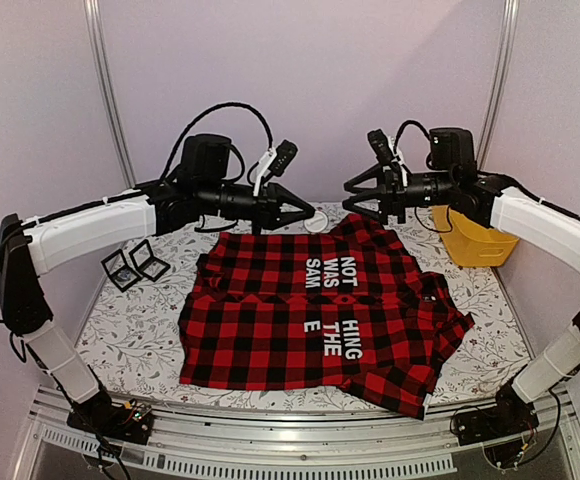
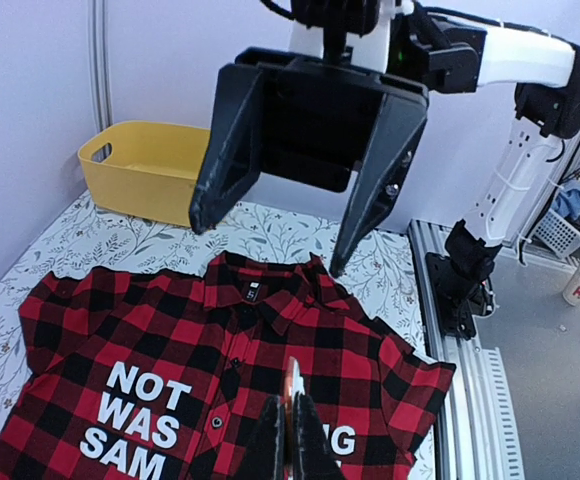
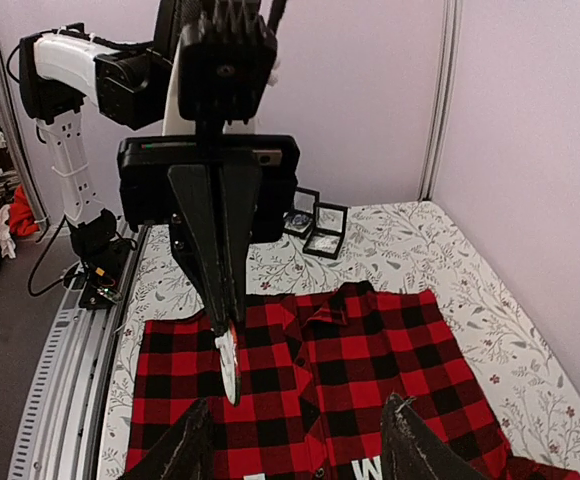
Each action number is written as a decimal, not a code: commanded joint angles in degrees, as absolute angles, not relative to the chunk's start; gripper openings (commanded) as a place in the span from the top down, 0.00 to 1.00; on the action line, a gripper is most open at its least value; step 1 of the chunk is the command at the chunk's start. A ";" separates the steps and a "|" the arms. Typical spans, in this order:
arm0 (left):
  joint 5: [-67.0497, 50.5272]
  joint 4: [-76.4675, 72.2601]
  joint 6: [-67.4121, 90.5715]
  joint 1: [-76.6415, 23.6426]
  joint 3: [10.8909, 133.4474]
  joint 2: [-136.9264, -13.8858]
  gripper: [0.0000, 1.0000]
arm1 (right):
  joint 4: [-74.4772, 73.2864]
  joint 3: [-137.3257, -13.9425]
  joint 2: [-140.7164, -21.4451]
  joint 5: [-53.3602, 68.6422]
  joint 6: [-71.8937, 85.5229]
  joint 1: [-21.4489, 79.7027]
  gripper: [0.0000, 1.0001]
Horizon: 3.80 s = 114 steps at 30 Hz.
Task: Pin the brooch onto the clothing
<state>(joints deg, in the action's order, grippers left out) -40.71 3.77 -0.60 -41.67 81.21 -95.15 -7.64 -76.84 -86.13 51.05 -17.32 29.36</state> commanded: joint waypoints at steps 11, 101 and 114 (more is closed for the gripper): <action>-39.72 5.01 -3.24 -42.80 82.00 -93.94 1.00 | -8.00 -75.60 -90.32 47.80 -9.51 35.93 0.65; -32.49 -10.94 -5.82 -46.04 72.89 -89.21 1.00 | -7.97 -68.92 -73.55 38.12 -17.65 38.15 0.29; -29.64 11.62 -18.09 -47.46 80.49 -91.04 1.00 | -23.96 -82.06 -83.04 40.42 -24.98 37.40 0.66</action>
